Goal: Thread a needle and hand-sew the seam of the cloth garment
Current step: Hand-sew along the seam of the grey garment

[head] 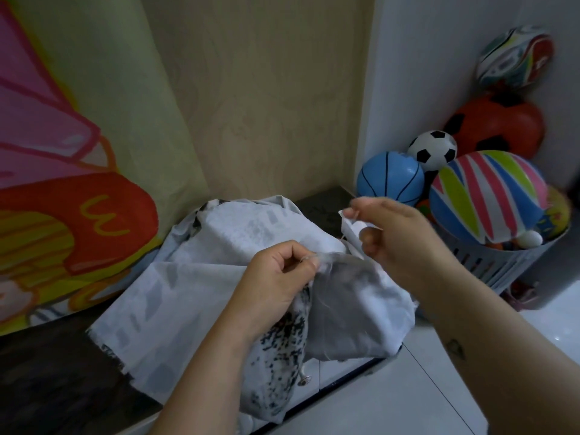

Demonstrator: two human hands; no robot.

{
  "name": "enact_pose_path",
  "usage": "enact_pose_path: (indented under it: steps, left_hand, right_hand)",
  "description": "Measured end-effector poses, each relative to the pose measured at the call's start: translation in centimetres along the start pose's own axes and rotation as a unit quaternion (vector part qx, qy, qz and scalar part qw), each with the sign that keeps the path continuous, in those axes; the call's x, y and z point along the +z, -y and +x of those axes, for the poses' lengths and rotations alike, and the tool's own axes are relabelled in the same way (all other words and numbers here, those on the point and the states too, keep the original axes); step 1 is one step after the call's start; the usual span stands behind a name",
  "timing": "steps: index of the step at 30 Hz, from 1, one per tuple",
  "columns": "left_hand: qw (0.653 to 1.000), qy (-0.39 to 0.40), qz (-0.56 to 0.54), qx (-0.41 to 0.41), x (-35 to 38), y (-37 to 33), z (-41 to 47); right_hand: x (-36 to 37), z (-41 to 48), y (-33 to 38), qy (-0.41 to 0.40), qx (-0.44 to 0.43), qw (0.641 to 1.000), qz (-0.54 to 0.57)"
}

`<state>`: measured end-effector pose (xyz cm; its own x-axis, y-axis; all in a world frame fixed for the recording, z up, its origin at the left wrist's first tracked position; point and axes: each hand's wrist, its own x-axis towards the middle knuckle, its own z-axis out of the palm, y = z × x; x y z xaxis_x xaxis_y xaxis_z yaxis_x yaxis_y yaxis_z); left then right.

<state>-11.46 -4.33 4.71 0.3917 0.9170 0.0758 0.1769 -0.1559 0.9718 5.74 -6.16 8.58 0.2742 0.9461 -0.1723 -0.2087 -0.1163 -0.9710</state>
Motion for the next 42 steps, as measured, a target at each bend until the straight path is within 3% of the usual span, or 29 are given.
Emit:
enact_pose_path:
  steps: [2,4,6,7,9,11,13,14,16,17,19,21,22,25,27,29,31,32,37,42]
  left_hand:
    - [1.0,0.004,-0.009,-0.008,0.0,0.0,0.0]
    - [1.0,0.008,-0.021,-0.01,0.3,-0.2,-0.1]
    - [1.0,0.007,-0.03,-0.002,0.5,-0.5,-0.1]
    - [0.999,0.004,-0.032,0.002,0.5,-0.6,-0.1]
    - [1.0,-0.003,-0.028,0.008,0.5,-0.5,-0.1]
    - [1.0,-0.005,-0.021,0.004,0.5,-0.3,0.0]
    - [1.0,-0.005,-0.025,-0.005,0.3,0.0,0.1]
    - [1.0,-0.005,-0.028,-0.01,0.2,0.1,0.2]
    - [1.0,-0.004,-0.023,-0.02,0.0,0.4,0.3]
    - [1.0,-0.005,-0.016,-0.024,0.0,0.5,0.3]
    - [0.999,-0.008,0.0,-0.031,0.1,0.6,0.3]
    - [0.999,-0.018,0.016,-0.041,0.2,0.7,0.3]
    - [0.998,-0.024,0.028,-0.046,0.2,0.8,0.3]
    - [0.996,-0.032,0.056,-0.058,0.0,1.0,0.4]
    - [0.994,-0.044,0.07,-0.069,-0.2,1.3,0.6]
    - [0.991,-0.059,0.093,-0.076,-0.3,1.8,0.8]
    - [0.989,-0.073,0.103,-0.083,-0.5,2.2,1.1]
    - [0.988,-0.078,0.104,-0.088,-0.6,2.4,1.2]
    - [0.984,-0.088,0.121,-0.099,-0.8,2.9,1.4]
    - [0.984,-0.087,0.119,-0.099,-1.0,2.9,1.4]
  right_hand:
    - [-0.3,0.1,0.6,-0.019,0.028,0.98,0.196]
    - [-0.4,0.3,0.7,-0.004,-0.016,0.975,0.223]
    - [-0.2,0.1,0.6,-0.008,-0.131,0.991,0.007]
    - [-0.2,-0.1,0.2,-0.009,-0.191,0.97,-0.148]
    - [-0.5,0.3,-0.6,0.028,-0.243,0.895,-0.373]
    - [-1.1,0.9,-1.4,0.061,-0.235,0.824,-0.512]
    - [-1.3,1.0,-1.7,0.07,-0.217,0.797,-0.559]
    - [-1.5,1.0,-1.5,0.066,-0.206,0.812,-0.542]
    - [-1.6,0.9,-0.7,0.026,-0.178,0.884,-0.432]
    - [-1.6,0.7,-0.1,0.005,-0.155,0.925,-0.346]
    - [-1.8,0.6,0.9,0.007,-0.086,0.994,-0.065]
    - [-1.8,0.5,1.6,0.063,-0.03,0.974,0.215]
    - [-1.8,0.5,1.7,0.071,-0.013,0.954,0.29]
    - [-2.1,0.7,1.8,0.07,-0.008,0.939,0.337]
    - [-2.6,1.0,1.7,0.045,-0.061,0.974,0.213]
    - [-3.0,1.1,1.5,-0.033,-0.14,0.987,-0.065]
    - [-3.2,1.3,0.7,-0.09,-0.209,0.916,-0.33]
    - [-3.2,1.4,0.3,-0.09,-0.229,0.881,-0.405]
    - [-3.8,2.5,-1.4,-0.088,-0.186,0.784,-0.585]
    - [-5.2,4.0,-2.7,-0.138,-0.154,0.77,-0.603]
